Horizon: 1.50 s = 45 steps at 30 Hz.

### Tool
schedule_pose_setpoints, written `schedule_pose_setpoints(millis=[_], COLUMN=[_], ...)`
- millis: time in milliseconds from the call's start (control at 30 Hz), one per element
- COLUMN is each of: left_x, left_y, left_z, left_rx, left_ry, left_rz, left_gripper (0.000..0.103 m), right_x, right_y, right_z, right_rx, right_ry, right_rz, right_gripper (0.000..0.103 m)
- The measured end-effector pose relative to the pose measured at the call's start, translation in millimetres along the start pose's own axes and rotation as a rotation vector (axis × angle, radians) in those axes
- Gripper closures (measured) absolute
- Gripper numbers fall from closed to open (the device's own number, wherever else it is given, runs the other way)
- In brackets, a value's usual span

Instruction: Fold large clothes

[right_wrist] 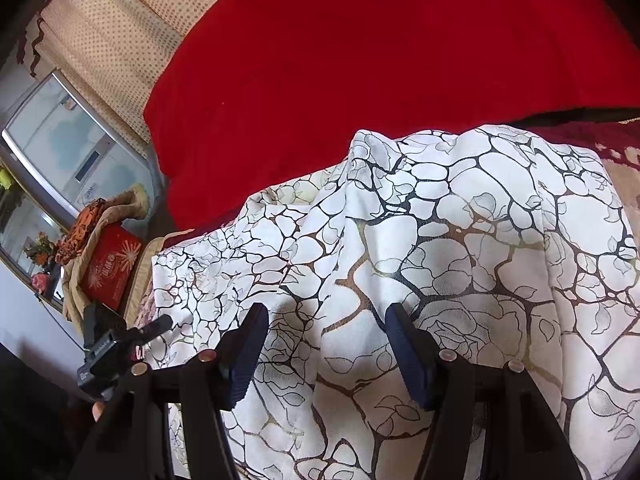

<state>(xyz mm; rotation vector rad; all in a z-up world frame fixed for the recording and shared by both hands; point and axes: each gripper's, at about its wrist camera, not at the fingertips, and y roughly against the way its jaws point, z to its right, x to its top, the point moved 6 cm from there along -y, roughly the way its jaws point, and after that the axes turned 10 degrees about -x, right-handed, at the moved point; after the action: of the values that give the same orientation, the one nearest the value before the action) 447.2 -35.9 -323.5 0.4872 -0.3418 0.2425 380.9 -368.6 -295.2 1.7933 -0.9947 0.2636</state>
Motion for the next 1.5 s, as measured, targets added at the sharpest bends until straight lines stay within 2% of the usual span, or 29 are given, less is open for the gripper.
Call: schedule_pose_setpoints(millis=[33,67,167,200,233,267,300,333,367,400,433,567,633,700,733,833,1000,1100,1200,1300,1400,1467,1500], left_x=[-0.2,-0.2,-0.1,0.2,0.3,0.1,-0.3,-0.4,-0.6,-0.9,-1.4,-1.9,-2.4,-1.4,-1.9,-5.8,-12.3,-18.5,-26.6,-40.7,-54.8,-68.3,-75.6], left_y=[-1.0,-2.8,-5.0,-6.4,-7.9,-9.1,-12.2,-13.4,-14.4,-14.9,-17.9,-22.1,-21.5,-19.3,-18.0,-15.8,-21.6,-29.3,-41.3,-70.2,-105.0,-137.6,-152.2], left_z=[1.7,3.1,5.8,5.9,4.4,2.5,3.6,5.1,7.5,8.1,9.1,15.4,21.9,31.8,38.9,62.0,100.1,128.2,162.9,204.0,223.9,231.8,231.3], left_rx=[0.019,0.039,0.027,0.022,0.011,-0.021,-0.052,-0.044,-0.018,0.000,0.022,0.042,0.047,0.051,0.048,0.067,0.096,0.138,0.190,0.252,0.304,0.352,0.382], left_ry=[-0.021,-0.042,-0.045,-0.035,-0.012,0.025,0.048,0.037,0.008,-0.007,-0.023,-0.042,-0.054,-0.081,-0.103,-0.166,-0.209,-0.224,-0.258,-0.312,-0.344,-0.365,-0.374], left_rz=[-0.001,-0.005,0.001,-0.002,-0.005,-0.007,-0.001,0.007,0.011,0.008,0.003,0.016,0.025,0.034,0.036,0.030,0.011,-0.023,-0.062,-0.119,-0.178,-0.226,-0.251], left_gripper=[0.065,0.076,0.076,0.073,0.055,0.045,0.043,0.045,0.052,0.071,0.076,0.081,0.084,0.085,0.086,0.086,0.087,0.087,0.087,0.087,0.087,0.087,0.086], right_x=[-0.3,-0.5,-1.2,-1.3,-1.4,-1.6,-1.2,-1.2,0.5,1.5,2.2,-1.8,-9.6,-21.8,-24.1,-22.6,-25.1,-24.1,-19.2,-12.6,-6.6,-7.9,-8.7], right_y=[-0.4,-1.2,-3.0,-3.2,-3.0,-2.6,-1.0,1.4,5.0,8.8,13.6,13.9,-4.2,-33.2,-40.6,-40.8,-47.3,-46.6,-41.5,-27.8,-16.2,-19.2,-21.8], right_z=[-0.3,-0.8,-2.4,-3.4,-4.2,-4.9,-6.0,-8.4,-10.8,-13.8,-19.6,-39.1,-42.5,-35.4,-33.7,-36.1,-36.8,-34.4,-22.7,-9.7,11.6,29.7,43.1], right_rx=[-0.003,-0.006,-0.014,-0.017,-0.020,-0.024,-0.026,-0.026,-0.013,0.004,0.029,0.070,0.062,-0.003,-0.009,-0.017,-0.015,0.029,0.112,0.160,0.191,0.229,0.274], right_ry=[0.005,0.011,0.020,0.024,0.028,0.032,0.036,0.040,0.044,0.047,0.058,0.116,0.124,0.111,0.111,0.130,0.165,0.140,0.059,0.015,-0.019,-0.062,-0.127], right_rz=[0.000,0.000,0.001,0.003,0.004,0.008,0.014,0.019,0.026,0.033,0.039,0.029,-0.039,-0.141,-0.152,-0.150,-0.138,-0.143,-0.163,-0.160,-0.151,-0.210,-0.248], right_gripper=[0.038,0.038,0.038,0.038,0.039,0.041,0.048,0.057,0.060,0.062,0.062,0.062,0.062,0.066,0.066,0.066,0.066,0.066,0.067,0.067,0.064,0.064,0.066])
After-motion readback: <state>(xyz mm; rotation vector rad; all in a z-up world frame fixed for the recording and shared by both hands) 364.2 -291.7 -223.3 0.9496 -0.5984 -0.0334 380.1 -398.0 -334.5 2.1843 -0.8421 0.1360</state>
